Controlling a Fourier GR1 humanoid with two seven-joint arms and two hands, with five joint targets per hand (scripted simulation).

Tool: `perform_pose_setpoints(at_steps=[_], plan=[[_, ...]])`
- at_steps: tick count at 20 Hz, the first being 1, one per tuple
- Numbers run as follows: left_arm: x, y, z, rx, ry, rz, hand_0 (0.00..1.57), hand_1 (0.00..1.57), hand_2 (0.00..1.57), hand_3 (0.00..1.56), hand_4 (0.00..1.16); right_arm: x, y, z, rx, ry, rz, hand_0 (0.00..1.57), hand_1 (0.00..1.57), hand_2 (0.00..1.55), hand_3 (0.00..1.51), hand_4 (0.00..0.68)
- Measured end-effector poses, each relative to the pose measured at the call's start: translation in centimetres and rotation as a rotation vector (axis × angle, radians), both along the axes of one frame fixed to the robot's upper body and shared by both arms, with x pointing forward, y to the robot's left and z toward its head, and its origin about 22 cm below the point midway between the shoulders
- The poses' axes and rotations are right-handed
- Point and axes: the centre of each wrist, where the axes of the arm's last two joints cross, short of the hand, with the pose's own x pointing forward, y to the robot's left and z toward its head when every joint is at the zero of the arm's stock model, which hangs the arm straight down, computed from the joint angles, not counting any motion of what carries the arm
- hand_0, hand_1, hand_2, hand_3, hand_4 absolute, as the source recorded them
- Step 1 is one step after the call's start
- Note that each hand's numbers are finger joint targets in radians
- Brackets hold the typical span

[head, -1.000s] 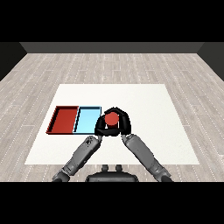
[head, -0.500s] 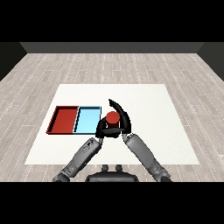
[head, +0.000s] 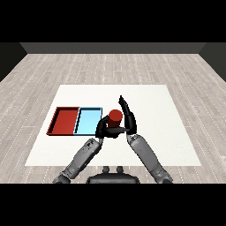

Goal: Pick the red can and put it in the red box

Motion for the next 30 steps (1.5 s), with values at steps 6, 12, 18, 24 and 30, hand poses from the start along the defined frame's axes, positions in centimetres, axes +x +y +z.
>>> perform_pose_setpoints(at_steps=[6,12,18,24,30], plan=[[0.3,0.3,0.6,0.007,-0.005,0.009,1.57,1.57,1.57,1.47,1.13,0.2,-2.2,0.3,0.061,-0.014,-0.016,0.0,0.0,0.0,0.0,0.0],[1.3,2.8,1.5,0.034,-0.019,0.044,1.57,1.57,1.57,1.47,1.15,-1.4,-6.8,1.5,0.094,-0.064,-0.061,0.0,0.0,0.0,0.0,0.0],[2.9,6.5,2.3,0.092,-0.036,0.127,1.57,1.57,1.57,1.46,1.13,-4.2,-12.0,0.2,0.073,-0.062,-0.137,0.0,0.0,0.0,0.0,0.0],[5.2,12.6,3.3,0.197,0.007,0.26,1.57,1.57,1.57,1.49,1.13,-5.8,-15.2,-1.8,0.057,-0.02,-0.221,0.0,0.0,0.0,0.0,0.0],[6.3,20.2,2.6,0.364,0.1,0.432,1.57,1.57,1.56,1.48,1.14,-5.8,-16.8,-3.1,0.057,0.005,-0.256,0.0,0.0,0.0,0.0,0.0]])
